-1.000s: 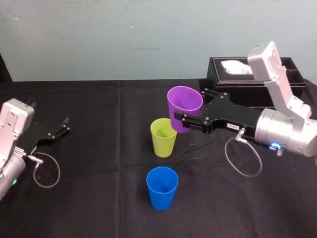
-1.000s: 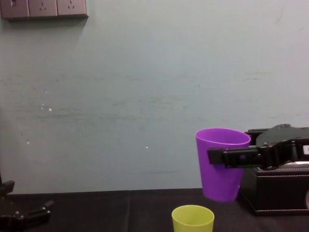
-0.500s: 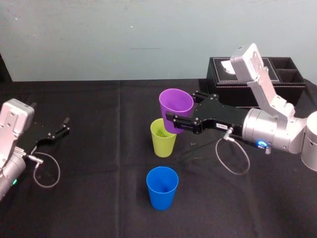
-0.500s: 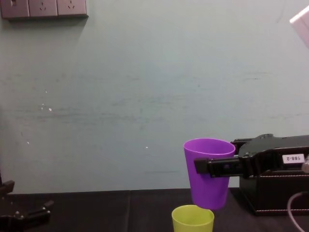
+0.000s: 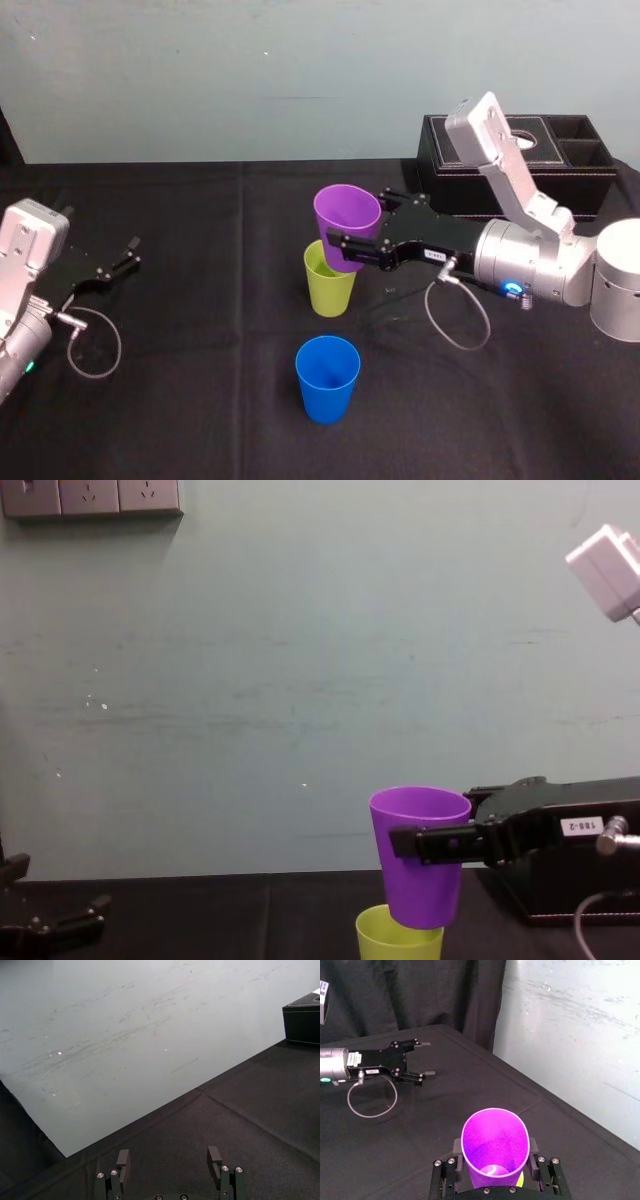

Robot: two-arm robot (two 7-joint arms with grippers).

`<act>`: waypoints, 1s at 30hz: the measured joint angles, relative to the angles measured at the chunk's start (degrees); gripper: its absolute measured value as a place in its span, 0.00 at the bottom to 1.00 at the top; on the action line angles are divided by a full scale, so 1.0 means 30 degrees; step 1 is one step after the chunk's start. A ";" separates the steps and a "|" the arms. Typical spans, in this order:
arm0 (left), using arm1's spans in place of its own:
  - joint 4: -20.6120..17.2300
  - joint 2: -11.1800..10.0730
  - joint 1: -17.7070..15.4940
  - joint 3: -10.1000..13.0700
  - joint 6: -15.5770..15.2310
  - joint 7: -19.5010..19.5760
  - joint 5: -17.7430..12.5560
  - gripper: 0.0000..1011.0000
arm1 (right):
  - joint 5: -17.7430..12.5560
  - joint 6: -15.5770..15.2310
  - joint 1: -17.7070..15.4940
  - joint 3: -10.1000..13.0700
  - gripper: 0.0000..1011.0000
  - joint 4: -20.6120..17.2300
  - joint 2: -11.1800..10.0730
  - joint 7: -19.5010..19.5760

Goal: Stack the three plastic cups sequentially using one hand.

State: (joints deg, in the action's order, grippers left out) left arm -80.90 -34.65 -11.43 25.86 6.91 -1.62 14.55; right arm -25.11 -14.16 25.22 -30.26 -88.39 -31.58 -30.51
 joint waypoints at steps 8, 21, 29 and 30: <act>0.0000 0.0000 0.0001 0.0000 0.0000 0.0000 0.0000 1.00 | 0.0139 0.0129 0.0275 -0.0210 0.73 0.0559 0.0297 -0.0203; -0.0001 0.0000 0.0001 -0.0001 0.0001 0.0001 0.0000 1.00 | 0.0314 0.0208 0.0508 -0.0420 0.73 0.1069 0.0592 -0.0345; 0.0000 0.0000 0.0001 0.0000 0.0001 0.0000 0.0001 1.00 | 0.0480 0.0256 0.0686 -0.0508 0.73 0.1452 0.0778 -0.0372; 0.0000 0.0000 0.0001 0.0000 0.0000 0.0001 0.0000 1.00 | 0.0495 0.0258 0.0696 -0.0511 0.73 0.1483 0.0789 -0.0375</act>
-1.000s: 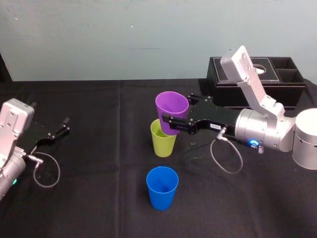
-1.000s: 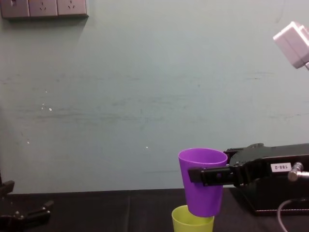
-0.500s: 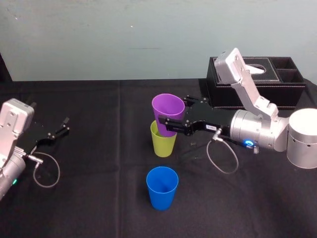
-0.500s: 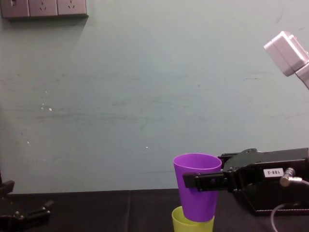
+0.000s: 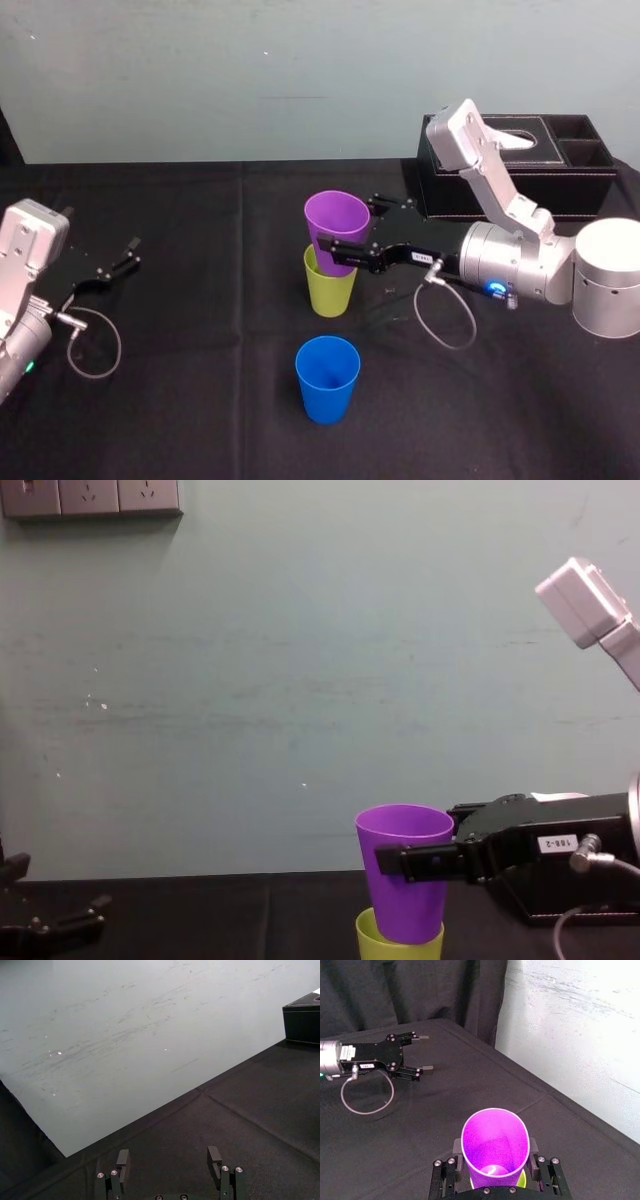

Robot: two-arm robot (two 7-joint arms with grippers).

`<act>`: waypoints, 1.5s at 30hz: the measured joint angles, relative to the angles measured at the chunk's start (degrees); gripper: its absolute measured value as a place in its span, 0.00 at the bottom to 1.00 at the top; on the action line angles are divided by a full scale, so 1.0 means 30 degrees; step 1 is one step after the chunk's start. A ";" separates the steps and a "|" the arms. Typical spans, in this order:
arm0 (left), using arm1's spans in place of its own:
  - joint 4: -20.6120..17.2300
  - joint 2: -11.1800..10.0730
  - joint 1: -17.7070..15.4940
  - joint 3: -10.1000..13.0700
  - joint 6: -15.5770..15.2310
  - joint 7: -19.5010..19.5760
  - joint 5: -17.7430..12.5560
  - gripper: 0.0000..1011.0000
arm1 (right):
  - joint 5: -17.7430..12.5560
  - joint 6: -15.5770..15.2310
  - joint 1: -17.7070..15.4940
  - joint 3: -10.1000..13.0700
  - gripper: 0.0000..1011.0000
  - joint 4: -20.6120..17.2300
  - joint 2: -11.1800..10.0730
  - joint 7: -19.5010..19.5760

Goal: Stack the three plastic cups sequentially using one hand.

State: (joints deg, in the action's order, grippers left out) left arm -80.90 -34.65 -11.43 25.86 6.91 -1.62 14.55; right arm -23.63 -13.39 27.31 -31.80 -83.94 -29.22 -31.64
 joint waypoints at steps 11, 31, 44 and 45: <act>0.0000 0.0000 0.0000 0.0000 0.0000 0.0000 0.0000 1.00 | 0.0005 0.0181 0.0120 -0.0027 0.73 0.0709 0.0313 -0.0158; -0.0001 0.0000 -0.0001 0.0000 0.0000 0.0000 0.0000 1.00 | -0.0075 0.0430 0.0194 -0.0024 0.73 0.1173 0.0515 -0.0271; 0.0000 0.0000 0.0000 0.0000 0.0001 0.0000 0.0000 1.00 | -0.0078 0.0417 0.0194 -0.0025 0.99 0.1143 0.0495 -0.0268; 0.0000 0.0000 0.0000 -0.0001 0.0000 0.0000 0.0000 1.00 | -0.0078 0.0416 0.0194 -0.0026 0.99 0.1142 0.0493 -0.0268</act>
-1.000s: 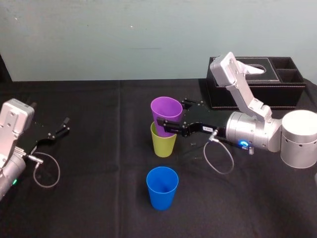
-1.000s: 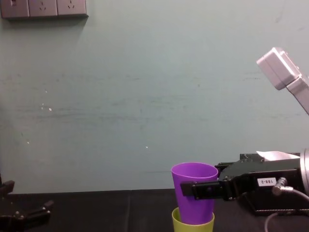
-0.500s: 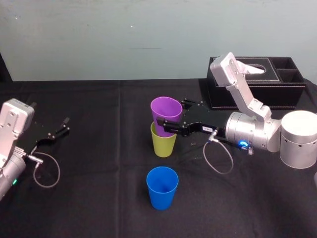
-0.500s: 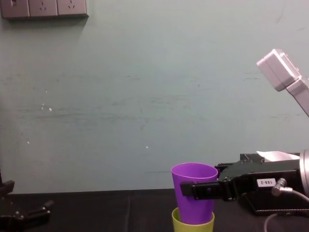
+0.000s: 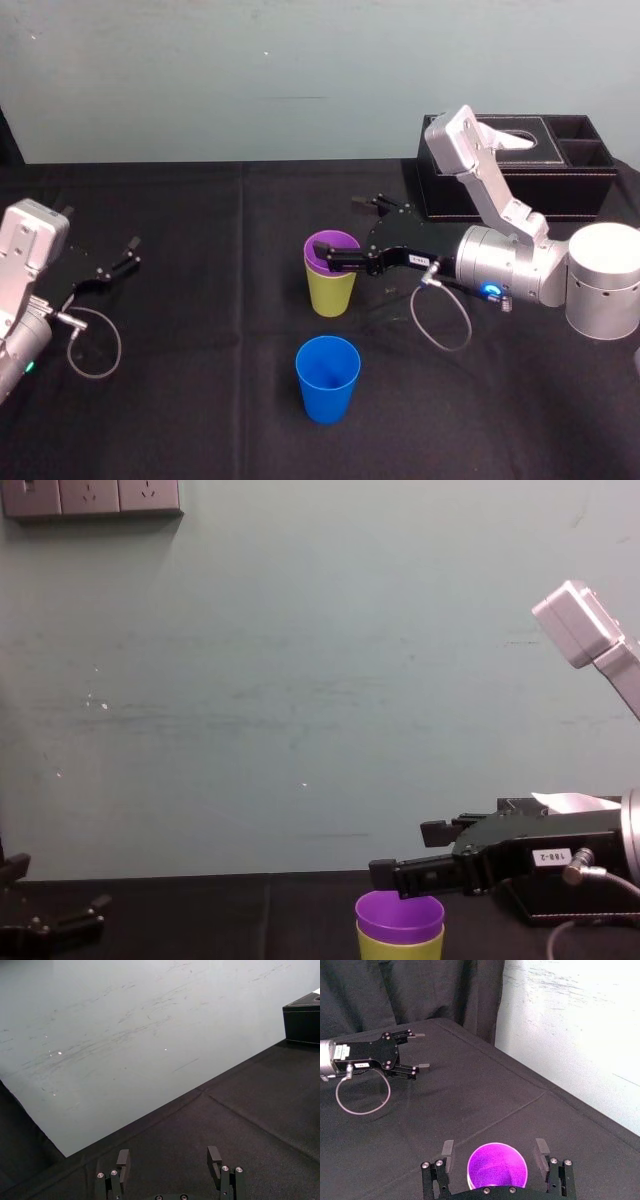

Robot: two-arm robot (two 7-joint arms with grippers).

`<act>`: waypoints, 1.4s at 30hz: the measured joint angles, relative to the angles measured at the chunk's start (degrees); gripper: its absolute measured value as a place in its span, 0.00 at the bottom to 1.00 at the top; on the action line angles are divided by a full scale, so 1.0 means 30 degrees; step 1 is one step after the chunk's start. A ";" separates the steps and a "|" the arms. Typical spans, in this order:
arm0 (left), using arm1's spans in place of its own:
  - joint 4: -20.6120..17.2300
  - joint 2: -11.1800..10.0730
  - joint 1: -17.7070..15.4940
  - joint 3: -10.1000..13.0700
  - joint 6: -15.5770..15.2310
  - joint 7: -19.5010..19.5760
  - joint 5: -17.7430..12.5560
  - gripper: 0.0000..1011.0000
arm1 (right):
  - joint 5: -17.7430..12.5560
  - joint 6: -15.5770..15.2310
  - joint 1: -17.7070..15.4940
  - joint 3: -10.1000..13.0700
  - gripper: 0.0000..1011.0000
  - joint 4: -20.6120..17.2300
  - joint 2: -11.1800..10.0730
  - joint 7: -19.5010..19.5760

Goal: Stack the three plastic cups sequentially using one hand.

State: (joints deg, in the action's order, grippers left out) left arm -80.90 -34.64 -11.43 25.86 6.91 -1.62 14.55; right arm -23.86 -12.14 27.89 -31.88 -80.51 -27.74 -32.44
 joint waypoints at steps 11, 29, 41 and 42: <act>0.0000 0.0000 0.0000 0.0000 0.0001 0.0000 0.0000 1.00 | 0.0001 -0.0019 -0.0004 0.0002 0.99 -0.0021 -0.0009 0.0010; 0.0001 -0.0001 0.0000 0.0001 0.0001 -0.0001 0.0000 1.00 | -0.1712 0.0915 -0.2829 0.1603 0.99 -0.3562 -0.3564 -0.1321; 0.0001 0.0000 0.0000 0.0000 0.0000 0.0000 0.0000 1.00 | -0.2878 0.2387 -0.4340 0.1678 0.99 -0.4043 -0.6018 -0.3788; 0.0000 0.0000 0.0000 0.0000 0.0000 -0.0001 0.0000 1.00 | -0.2994 0.2500 -0.4466 0.1587 0.99 -0.3983 -0.6181 -0.4025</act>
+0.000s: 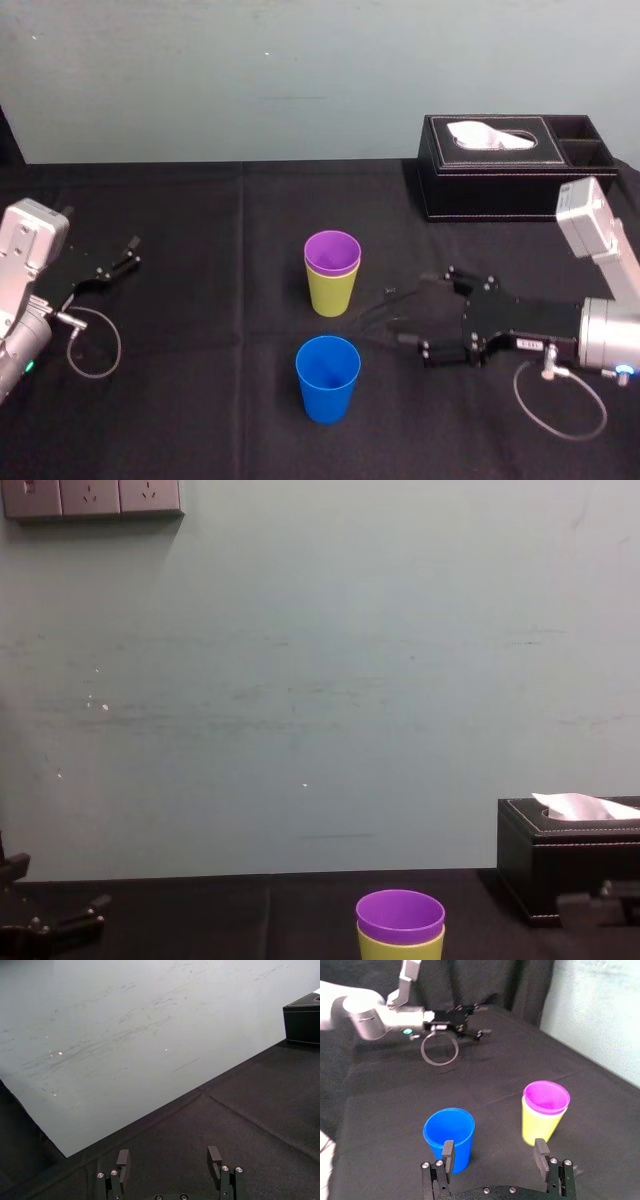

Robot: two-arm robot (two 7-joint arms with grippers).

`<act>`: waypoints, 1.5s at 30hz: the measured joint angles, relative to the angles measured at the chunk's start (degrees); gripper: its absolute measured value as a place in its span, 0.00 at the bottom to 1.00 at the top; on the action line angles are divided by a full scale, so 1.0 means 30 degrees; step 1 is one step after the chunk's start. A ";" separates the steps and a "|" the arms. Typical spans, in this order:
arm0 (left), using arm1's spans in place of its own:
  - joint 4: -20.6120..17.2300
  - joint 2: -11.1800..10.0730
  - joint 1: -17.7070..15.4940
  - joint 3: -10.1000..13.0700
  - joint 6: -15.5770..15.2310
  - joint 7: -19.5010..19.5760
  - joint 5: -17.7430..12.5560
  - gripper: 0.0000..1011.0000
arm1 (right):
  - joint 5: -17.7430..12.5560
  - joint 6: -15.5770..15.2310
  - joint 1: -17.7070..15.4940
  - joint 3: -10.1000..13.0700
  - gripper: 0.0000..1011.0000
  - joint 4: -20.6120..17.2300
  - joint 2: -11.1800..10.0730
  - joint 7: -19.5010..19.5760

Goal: Stack the three plastic cups sequentially using one hand.

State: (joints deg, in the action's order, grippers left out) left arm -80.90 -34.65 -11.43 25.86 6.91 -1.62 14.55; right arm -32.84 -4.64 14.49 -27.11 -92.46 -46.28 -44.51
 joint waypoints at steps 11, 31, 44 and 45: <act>0.0000 0.0000 0.0000 0.0001 0.0000 0.0000 0.0000 1.00 | -0.0291 0.0471 -0.0455 -0.1014 0.99 0.0333 -0.0250 -0.1026; 0.0001 0.0000 0.0000 0.0001 0.0001 0.0000 0.0000 1.00 | 0.0424 0.0513 0.0166 -0.2571 0.99 0.0816 0.0595 -0.1153; 0.0000 0.0000 0.0001 0.0000 0.0000 0.0000 0.0000 1.00 | 0.0630 0.0498 0.0320 -0.2929 0.99 0.1039 0.0875 -0.0975; 0.0000 0.0000 0.0000 0.0001 0.0000 0.0000 0.0000 1.00 | 0.0638 0.0498 0.0323 -0.2941 0.99 0.1048 0.0886 -0.0970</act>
State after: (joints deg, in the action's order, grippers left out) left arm -80.90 -34.64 -11.43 25.86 6.91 -1.62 14.55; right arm -30.93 -3.15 15.46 -35.94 -89.31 -43.62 -47.42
